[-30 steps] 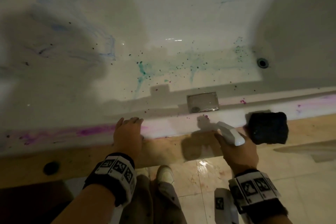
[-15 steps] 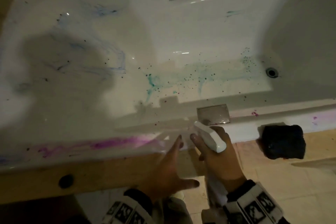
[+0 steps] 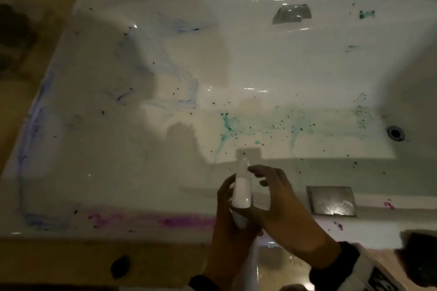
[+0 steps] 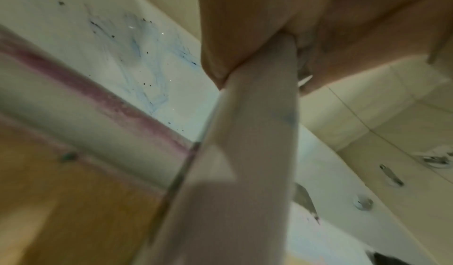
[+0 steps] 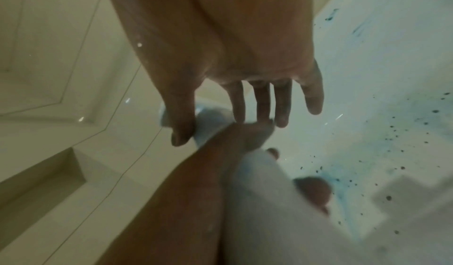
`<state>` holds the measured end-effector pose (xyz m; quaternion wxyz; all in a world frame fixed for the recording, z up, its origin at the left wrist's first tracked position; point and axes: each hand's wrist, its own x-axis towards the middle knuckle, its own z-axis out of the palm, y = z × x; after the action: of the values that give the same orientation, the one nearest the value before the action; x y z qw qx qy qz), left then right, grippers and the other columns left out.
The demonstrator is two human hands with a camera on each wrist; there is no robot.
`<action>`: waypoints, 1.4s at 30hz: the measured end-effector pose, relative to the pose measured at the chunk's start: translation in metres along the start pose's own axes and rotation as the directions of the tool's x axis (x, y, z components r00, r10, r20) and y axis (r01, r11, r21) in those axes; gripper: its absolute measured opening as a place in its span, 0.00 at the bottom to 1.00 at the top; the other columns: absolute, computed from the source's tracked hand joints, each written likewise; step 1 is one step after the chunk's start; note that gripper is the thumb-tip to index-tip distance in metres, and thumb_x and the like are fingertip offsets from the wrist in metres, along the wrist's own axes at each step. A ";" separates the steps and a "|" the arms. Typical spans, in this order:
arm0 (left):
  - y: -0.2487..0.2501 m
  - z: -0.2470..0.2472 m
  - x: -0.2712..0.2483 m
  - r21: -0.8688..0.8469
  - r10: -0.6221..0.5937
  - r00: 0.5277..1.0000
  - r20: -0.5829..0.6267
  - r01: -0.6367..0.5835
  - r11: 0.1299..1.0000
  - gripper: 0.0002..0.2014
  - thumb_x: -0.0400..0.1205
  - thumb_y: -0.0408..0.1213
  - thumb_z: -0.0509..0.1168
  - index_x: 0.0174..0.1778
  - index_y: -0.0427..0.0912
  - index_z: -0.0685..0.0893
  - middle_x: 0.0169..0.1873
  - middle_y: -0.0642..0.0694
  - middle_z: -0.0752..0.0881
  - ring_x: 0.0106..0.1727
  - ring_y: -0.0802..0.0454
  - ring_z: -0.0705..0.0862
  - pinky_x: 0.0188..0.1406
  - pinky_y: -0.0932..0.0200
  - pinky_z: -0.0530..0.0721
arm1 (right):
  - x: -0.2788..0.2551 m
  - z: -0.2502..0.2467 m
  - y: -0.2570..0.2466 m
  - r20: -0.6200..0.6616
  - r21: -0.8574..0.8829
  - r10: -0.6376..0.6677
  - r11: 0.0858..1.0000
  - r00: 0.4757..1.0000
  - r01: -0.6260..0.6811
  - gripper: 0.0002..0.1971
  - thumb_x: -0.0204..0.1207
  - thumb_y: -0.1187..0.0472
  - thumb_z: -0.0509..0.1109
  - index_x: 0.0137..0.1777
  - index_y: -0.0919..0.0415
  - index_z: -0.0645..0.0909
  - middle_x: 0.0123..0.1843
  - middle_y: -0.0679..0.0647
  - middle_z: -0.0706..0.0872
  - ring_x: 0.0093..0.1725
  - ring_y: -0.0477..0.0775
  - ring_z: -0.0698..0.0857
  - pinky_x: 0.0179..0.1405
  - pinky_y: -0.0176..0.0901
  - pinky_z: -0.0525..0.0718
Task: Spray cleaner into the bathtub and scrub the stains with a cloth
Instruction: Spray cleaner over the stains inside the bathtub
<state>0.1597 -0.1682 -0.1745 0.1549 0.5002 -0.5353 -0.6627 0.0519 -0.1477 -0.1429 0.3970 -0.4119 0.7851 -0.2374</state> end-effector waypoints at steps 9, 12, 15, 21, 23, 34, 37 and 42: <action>0.077 -0.057 0.073 0.040 0.013 0.999 -0.031 -0.011 0.999 0.20 0.70 0.28 0.75 0.57 0.34 0.82 0.34 0.39 0.83 0.21 0.62 0.81 0.20 0.76 0.74 | 0.026 -0.058 0.027 -0.087 0.443 0.272 0.872 0.958 -0.207 0.21 0.57 0.43 0.67 0.53 0.42 0.75 0.53 0.42 0.83 0.47 0.45 0.87 0.47 0.39 0.84; 0.109 -0.056 0.117 0.110 0.100 0.994 0.030 -0.103 0.989 0.24 0.68 0.38 0.79 0.58 0.45 0.81 0.43 0.45 0.86 0.26 0.62 0.82 0.24 0.74 0.76 | 0.030 -0.071 0.047 -0.036 0.468 0.387 0.821 0.921 -0.327 0.20 0.58 0.48 0.68 0.51 0.48 0.78 0.51 0.46 0.84 0.41 0.49 0.89 0.39 0.40 0.84; 0.116 -0.050 0.180 0.177 0.087 0.993 0.077 -0.099 0.979 0.24 0.65 0.38 0.80 0.56 0.41 0.83 0.45 0.47 0.87 0.28 0.59 0.82 0.28 0.68 0.79 | 0.049 -0.078 0.075 0.007 0.451 0.507 0.768 0.862 -0.455 0.13 0.66 0.52 0.73 0.49 0.52 0.80 0.50 0.50 0.86 0.38 0.49 0.89 0.35 0.38 0.83; 0.096 -0.038 0.305 0.372 -0.080 0.994 0.078 0.045 0.927 0.24 0.71 0.27 0.75 0.62 0.37 0.76 0.38 0.43 0.82 0.33 0.54 0.80 0.28 0.71 0.79 | 0.117 -0.107 0.116 0.041 0.453 0.602 0.700 0.797 -0.552 0.03 0.73 0.61 0.71 0.45 0.60 0.82 0.41 0.58 0.87 0.38 0.58 0.88 0.38 0.48 0.85; 0.080 -0.033 0.334 0.410 -0.118 0.991 0.057 0.085 0.908 0.30 0.71 0.31 0.76 0.67 0.40 0.72 0.40 0.44 0.82 0.34 0.54 0.81 0.33 0.67 0.80 | 0.146 -0.120 0.129 0.002 0.462 0.597 0.711 0.802 -0.530 0.01 0.75 0.62 0.69 0.44 0.59 0.82 0.43 0.57 0.87 0.36 0.57 0.88 0.33 0.45 0.84; 0.028 -0.001 0.396 0.303 -0.174 0.928 -0.329 0.279 0.911 0.12 0.72 0.31 0.75 0.32 0.39 0.77 0.28 0.42 0.82 0.18 0.57 0.80 0.23 0.63 0.74 | 0.212 -0.130 0.169 0.004 0.372 0.501 0.803 0.866 -0.466 0.03 0.77 0.60 0.66 0.43 0.52 0.79 0.45 0.50 0.86 0.34 0.51 0.87 0.27 0.39 0.82; 0.022 -0.001 0.407 0.246 -0.316 0.904 -0.286 0.388 0.888 0.08 0.73 0.27 0.72 0.34 0.40 0.80 0.31 0.39 0.83 0.24 0.48 0.81 0.27 0.59 0.76 | 0.211 -0.134 0.176 0.043 0.317 0.535 0.794 0.844 -0.519 0.02 0.78 0.59 0.65 0.44 0.53 0.79 0.44 0.51 0.86 0.33 0.52 0.86 0.26 0.38 0.81; 0.017 -0.002 0.411 0.251 -0.321 0.898 -0.302 0.400 0.882 0.07 0.73 0.24 0.71 0.33 0.37 0.81 0.31 0.39 0.83 0.28 0.44 0.83 0.40 0.50 0.84 | 0.206 -0.134 0.184 0.085 0.267 0.585 0.767 0.807 -0.584 0.03 0.77 0.58 0.66 0.45 0.54 0.81 0.42 0.54 0.87 0.33 0.56 0.87 0.28 0.42 0.83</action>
<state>-0.0299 -0.4806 -0.3643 0.0151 0.6895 -0.5044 -0.5196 -0.2137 -0.2131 -0.2828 0.5038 -0.0865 0.8331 -0.2112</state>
